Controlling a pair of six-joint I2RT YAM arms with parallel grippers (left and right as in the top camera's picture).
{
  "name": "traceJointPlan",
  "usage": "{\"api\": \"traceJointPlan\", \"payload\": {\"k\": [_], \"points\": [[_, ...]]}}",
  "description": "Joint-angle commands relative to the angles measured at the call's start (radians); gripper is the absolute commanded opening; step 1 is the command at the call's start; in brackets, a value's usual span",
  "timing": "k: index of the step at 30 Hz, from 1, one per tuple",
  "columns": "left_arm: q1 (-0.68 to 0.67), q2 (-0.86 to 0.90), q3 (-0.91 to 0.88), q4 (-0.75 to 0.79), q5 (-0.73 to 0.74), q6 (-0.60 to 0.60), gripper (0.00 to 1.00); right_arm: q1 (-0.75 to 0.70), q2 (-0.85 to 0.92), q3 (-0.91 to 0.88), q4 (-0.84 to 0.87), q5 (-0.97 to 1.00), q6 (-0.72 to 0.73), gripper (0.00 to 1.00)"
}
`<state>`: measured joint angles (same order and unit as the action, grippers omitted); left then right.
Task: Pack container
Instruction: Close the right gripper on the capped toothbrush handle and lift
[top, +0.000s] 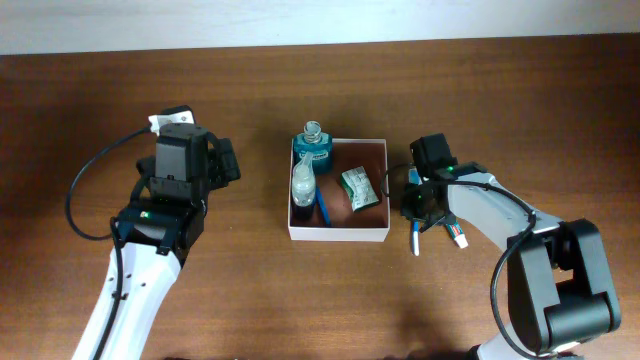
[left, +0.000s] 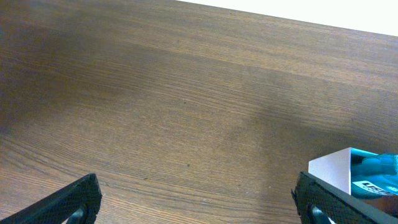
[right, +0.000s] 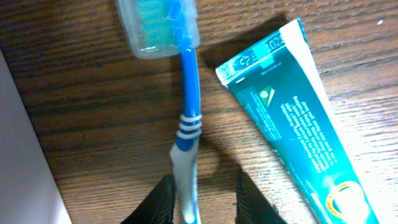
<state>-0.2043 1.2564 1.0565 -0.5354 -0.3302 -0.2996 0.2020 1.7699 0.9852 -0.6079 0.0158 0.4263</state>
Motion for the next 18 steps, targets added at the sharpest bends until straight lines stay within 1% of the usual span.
{"api": "traceJointPlan", "payload": {"k": [1,3,5,7,13,15,18], "points": [[0.002,-0.008,0.004,0.0,-0.007,0.001,0.99,0.005,0.004,-0.023,-0.008,0.023,0.021,0.25],[0.002,-0.008,0.004,0.0,-0.007,0.001,0.99,0.006,0.004,-0.023,-0.009,0.023,0.021,0.25],[0.002,-0.008,0.004,0.0,-0.007,0.001,0.99,0.006,0.004,-0.023,-0.013,0.023,0.021,0.18],[0.002,-0.008,0.004,0.0,-0.007,0.001,0.99,0.006,0.004,-0.023,-0.015,0.023,0.021,0.14],[0.002,-0.008,0.004,0.0,-0.007,0.001,1.0,0.005,0.004,-0.023,-0.016,0.023,0.021,0.11],[0.002,-0.008,0.004,0.0,-0.007,0.001,0.99,0.005,0.004,-0.023,-0.016,0.023,0.021,0.04],[0.003,-0.008,0.004,0.0,-0.007,0.001,0.99,0.005,0.004,-0.022,-0.016,0.023,0.021,0.04]]}}
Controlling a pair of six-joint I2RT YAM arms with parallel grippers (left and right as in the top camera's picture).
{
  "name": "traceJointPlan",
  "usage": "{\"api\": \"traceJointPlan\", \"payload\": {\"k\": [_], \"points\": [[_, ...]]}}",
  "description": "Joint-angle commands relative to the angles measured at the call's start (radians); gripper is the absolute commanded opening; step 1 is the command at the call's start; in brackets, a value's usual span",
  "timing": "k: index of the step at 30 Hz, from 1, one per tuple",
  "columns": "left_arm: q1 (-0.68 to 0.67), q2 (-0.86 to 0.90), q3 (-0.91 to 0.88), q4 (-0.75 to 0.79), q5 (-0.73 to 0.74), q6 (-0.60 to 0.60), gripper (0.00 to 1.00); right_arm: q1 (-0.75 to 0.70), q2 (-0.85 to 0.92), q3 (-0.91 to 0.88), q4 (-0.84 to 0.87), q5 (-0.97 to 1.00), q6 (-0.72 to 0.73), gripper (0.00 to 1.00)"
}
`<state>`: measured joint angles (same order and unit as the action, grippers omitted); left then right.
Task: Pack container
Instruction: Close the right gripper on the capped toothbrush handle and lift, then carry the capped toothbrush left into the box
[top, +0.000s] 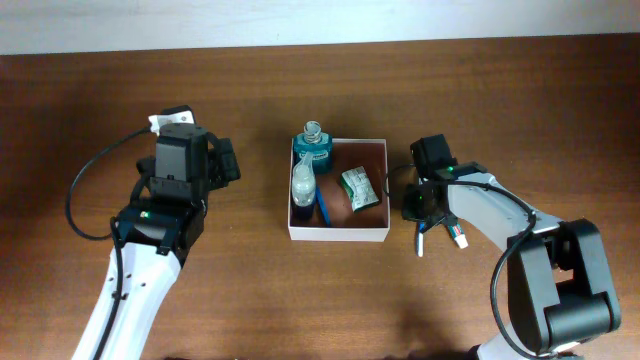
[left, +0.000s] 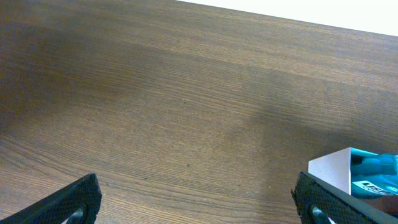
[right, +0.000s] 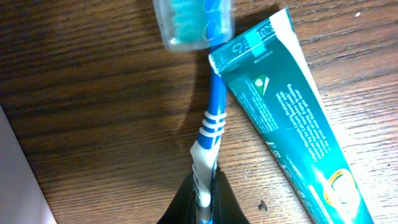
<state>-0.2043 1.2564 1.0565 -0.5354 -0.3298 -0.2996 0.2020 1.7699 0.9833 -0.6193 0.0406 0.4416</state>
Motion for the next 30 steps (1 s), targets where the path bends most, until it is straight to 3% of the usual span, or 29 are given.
{"api": "traceJointPlan", "payload": {"k": [1,8,20,30], "points": [[0.003,-0.008,0.004,0.0,-0.007,0.001,0.99,0.005,0.003,-0.019,-0.005,-0.002,0.005,0.04],[0.003,-0.008,0.004,0.0,-0.007,0.001,0.99,0.005,0.003,0.085,-0.104,-0.001,0.0,0.04],[0.003,-0.008,0.004,-0.001,-0.007,0.001,0.99,0.021,-0.003,0.483,-0.449,0.024,-0.018,0.04],[0.003,-0.008,0.004,-0.001,-0.007,0.001,0.99,0.137,-0.003,0.544,-0.467,-0.013,-0.009,0.04]]}}
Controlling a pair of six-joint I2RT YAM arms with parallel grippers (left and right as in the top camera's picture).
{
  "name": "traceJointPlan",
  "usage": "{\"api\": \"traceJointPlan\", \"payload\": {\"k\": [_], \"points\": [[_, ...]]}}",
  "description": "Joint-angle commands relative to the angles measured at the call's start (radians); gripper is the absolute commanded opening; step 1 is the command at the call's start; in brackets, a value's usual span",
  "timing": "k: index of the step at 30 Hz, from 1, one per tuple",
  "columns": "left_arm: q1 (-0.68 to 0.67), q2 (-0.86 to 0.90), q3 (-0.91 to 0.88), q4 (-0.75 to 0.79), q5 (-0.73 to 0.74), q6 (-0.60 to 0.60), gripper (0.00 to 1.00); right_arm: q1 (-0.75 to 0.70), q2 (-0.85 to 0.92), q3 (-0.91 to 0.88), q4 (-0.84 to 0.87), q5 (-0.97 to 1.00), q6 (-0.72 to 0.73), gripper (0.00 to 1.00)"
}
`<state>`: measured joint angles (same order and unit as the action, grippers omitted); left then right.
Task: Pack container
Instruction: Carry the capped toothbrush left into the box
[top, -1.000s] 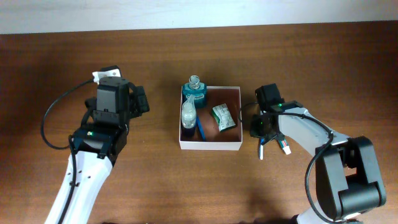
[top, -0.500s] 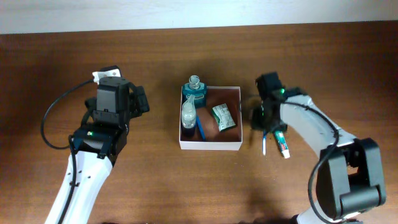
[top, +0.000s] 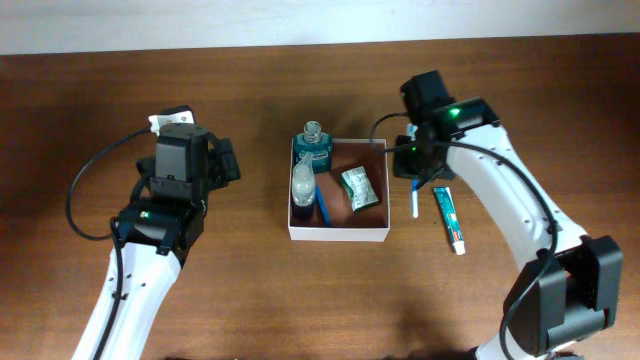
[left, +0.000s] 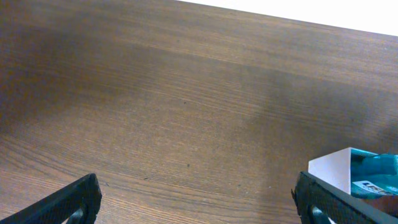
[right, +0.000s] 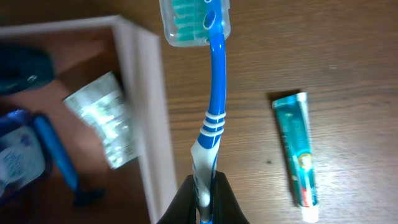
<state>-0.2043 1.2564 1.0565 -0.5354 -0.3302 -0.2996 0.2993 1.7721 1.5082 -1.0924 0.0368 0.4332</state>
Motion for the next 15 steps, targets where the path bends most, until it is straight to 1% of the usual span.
{"api": "traceJointPlan", "payload": {"k": [1,7,15], "points": [[0.002,-0.008,0.004,0.0,-0.007,0.001,0.99,0.054,-0.005,0.019,0.007,-0.01,0.007,0.04],[0.002,-0.008,0.004,-0.001,-0.007,0.001,0.99,0.12,-0.005,0.019,0.014,-0.01,0.07,0.04],[0.002,-0.008,0.004,-0.001,-0.007,0.001,0.99,0.173,-0.002,0.018,0.039,-0.01,0.082,0.04]]}}
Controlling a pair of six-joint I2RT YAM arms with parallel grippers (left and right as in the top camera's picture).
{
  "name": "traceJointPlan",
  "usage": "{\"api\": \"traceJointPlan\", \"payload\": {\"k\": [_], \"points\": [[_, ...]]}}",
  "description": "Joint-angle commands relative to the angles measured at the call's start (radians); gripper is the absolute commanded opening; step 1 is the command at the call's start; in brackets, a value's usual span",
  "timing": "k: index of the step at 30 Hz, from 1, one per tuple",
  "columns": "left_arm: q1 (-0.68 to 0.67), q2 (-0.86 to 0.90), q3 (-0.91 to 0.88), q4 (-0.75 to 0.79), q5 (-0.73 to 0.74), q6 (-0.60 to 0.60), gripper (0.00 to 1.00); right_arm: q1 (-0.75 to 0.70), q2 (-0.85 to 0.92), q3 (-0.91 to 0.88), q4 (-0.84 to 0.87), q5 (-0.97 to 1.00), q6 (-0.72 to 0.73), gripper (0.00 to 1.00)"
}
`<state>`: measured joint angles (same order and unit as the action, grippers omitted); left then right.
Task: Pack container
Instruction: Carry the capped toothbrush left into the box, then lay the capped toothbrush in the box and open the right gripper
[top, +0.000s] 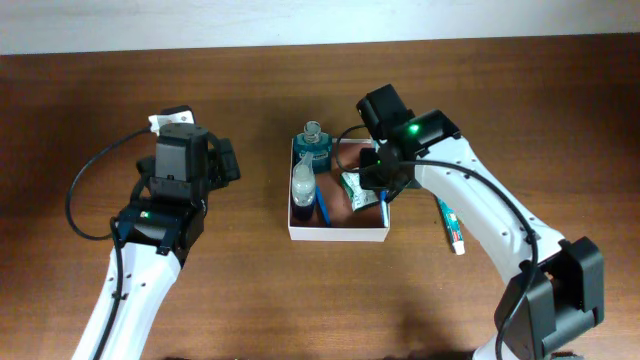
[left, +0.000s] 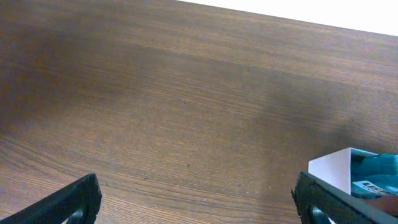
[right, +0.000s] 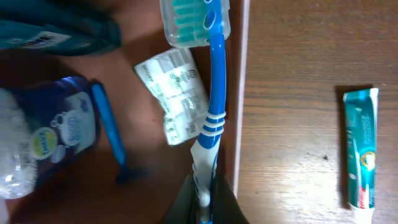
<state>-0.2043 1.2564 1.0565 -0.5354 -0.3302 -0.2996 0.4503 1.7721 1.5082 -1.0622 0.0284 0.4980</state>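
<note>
My right gripper (right: 204, 202) is shut on a blue and white toothbrush (right: 212, 102) with a clear cap on its head, and holds it over the right side of the white box (top: 338, 234). In the overhead view the toothbrush (top: 384, 207) hangs just inside the box's right wall. The box holds a teal bottle (top: 313, 146), a clear bottle (top: 303, 186), a blue razor (right: 112, 134) and a white sachet (right: 173, 93). A teal toothpaste tube (top: 450, 225) lies on the table right of the box. My left gripper (left: 196, 198) stands open over bare wood, left of the box.
The wooden table (top: 240, 290) stretches all around the box. A pale wall strip runs along the far edge. The box's white corner (left: 333, 171) shows at the right of the left wrist view.
My right gripper has moved left with the toothbrush, from over the table beside the box's right wall to over the box's inside. The left arm has not moved.
My right gripper stood open around the toothbrush handle on the table, next to the toothpaste. Then it was shut on the handle. Later it held the toothbrush up beside the box's right wall, and now over the box. The toothpaste stays on the table.
</note>
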Motion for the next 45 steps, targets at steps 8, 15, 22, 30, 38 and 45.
{"api": "traceJointPlan", "payload": {"k": [8,15,22,30,38,45], "points": [[0.002,-0.008,0.004,0.0,-0.007,0.001,0.99,0.06,0.003,-0.001,0.078,0.007,0.043,0.04],[0.002,-0.008,0.004,0.0,-0.007,0.001,0.99,0.06,0.004,-0.051,0.146,0.01,0.061,0.04],[0.003,-0.008,0.004,0.0,-0.007,0.001,0.99,0.059,0.004,-0.133,0.253,0.011,0.061,0.04],[0.002,-0.008,0.004,0.0,-0.007,0.001,0.99,0.059,0.005,-0.138,0.256,0.041,0.061,0.05],[0.002,-0.008,0.004,0.0,-0.006,0.001,0.99,0.059,0.047,-0.141,0.259,0.036,0.061,0.05],[0.003,-0.008,0.004,0.0,-0.007,0.001,0.99,0.06,0.077,-0.151,0.252,0.033,0.061,0.04]]}}
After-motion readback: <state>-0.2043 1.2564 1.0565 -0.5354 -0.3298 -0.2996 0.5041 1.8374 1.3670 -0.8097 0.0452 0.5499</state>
